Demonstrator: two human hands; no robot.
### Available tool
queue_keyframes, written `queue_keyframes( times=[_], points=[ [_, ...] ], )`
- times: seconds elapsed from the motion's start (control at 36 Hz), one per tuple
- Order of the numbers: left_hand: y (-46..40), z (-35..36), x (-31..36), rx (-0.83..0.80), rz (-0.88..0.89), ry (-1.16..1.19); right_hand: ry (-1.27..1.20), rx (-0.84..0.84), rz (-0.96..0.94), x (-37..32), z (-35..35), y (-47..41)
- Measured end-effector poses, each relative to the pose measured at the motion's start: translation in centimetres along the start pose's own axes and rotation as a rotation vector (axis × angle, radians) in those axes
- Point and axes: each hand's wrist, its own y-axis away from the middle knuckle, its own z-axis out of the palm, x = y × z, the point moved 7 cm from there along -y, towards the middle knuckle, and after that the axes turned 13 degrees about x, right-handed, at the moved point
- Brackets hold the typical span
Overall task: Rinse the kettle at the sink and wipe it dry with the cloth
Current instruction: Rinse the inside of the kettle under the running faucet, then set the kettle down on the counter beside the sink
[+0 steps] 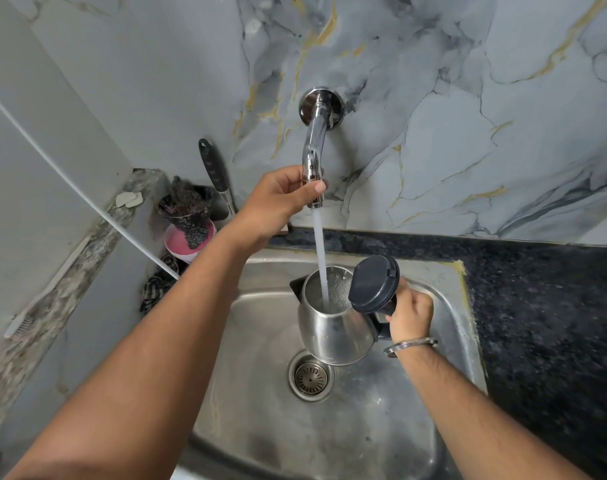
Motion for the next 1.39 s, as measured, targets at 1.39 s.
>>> queue_keyframes(
  times=[1.39],
  points=[
    [16.7, 8.4, -3.9, -0.348, -0.368, 0.015, 0.009, 0.217, -0.11, -9.5, -18.7, 5.8]
  ],
)
